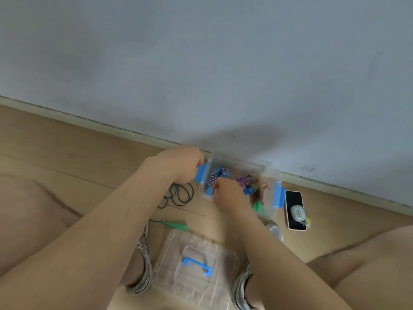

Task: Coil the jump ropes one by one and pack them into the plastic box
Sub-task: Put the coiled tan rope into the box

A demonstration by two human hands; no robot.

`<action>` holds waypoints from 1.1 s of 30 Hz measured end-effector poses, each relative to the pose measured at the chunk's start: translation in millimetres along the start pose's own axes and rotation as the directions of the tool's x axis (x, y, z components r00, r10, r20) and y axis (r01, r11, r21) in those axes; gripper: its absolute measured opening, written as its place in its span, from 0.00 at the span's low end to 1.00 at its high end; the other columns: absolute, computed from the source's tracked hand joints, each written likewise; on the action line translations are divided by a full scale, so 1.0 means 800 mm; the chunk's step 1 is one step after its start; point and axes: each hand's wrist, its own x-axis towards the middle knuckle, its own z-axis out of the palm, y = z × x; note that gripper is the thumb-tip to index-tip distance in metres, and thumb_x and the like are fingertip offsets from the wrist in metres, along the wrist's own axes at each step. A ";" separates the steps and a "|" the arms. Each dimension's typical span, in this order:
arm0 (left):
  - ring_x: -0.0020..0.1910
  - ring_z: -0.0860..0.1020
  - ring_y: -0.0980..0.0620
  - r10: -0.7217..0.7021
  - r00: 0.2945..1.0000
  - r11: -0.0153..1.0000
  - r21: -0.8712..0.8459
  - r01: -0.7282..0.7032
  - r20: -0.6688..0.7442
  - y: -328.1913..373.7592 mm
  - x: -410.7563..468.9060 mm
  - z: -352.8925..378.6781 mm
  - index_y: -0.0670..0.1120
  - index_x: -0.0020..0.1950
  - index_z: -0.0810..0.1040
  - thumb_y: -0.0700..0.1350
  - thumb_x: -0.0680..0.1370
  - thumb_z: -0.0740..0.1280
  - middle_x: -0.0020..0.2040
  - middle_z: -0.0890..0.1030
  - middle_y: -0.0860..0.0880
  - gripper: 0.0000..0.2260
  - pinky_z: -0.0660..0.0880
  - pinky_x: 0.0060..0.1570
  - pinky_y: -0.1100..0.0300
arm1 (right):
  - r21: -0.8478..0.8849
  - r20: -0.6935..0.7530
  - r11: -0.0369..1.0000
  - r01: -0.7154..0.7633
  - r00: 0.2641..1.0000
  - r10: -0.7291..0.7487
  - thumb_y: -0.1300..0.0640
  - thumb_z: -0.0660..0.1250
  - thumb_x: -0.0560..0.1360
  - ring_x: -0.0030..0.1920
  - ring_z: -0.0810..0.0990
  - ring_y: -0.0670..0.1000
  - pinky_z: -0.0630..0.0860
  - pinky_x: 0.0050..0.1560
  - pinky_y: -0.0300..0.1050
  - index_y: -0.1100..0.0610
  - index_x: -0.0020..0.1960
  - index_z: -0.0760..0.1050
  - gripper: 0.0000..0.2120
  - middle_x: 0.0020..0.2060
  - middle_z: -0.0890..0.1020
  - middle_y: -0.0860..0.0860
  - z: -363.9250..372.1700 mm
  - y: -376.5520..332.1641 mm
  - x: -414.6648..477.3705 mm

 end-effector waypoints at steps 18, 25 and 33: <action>0.62 0.79 0.38 -0.226 0.973 0.974 0.043 0.225 0.041 -0.057 -0.019 0.016 0.48 0.76 0.74 0.38 0.81 0.69 0.69 0.75 0.41 0.23 0.71 0.49 0.51 | -0.137 0.522 0.971 0.195 0.847 -0.096 0.56 0.61 0.82 0.71 0.73 0.64 0.70 0.61 0.54 0.52 0.60 0.78 0.10 0.69 0.76 0.62 0.187 -0.091 0.107; 0.49 0.72 0.43 -0.283 0.958 0.958 0.067 0.279 0.053 -0.071 -0.017 0.001 0.48 0.75 0.75 0.35 0.79 0.68 0.65 0.77 0.43 0.24 0.69 0.47 0.53 | 0.319 0.326 0.929 -0.189 0.942 0.080 0.62 0.68 0.74 0.41 0.80 0.63 0.75 0.47 0.48 0.63 0.42 0.80 0.05 0.40 0.82 0.61 0.193 -0.093 0.121; 0.42 0.74 0.46 -0.327 0.944 0.944 0.034 0.328 -0.030 -0.069 -0.028 -0.025 0.46 0.53 0.77 0.38 0.81 0.66 0.40 0.72 0.49 0.04 0.71 0.47 0.51 | 0.745 0.074 0.665 -0.050 0.997 -0.009 0.70 0.66 0.75 0.27 0.81 0.46 0.84 0.32 0.52 0.64 0.50 0.74 0.05 0.39 0.80 0.54 0.052 -0.170 0.076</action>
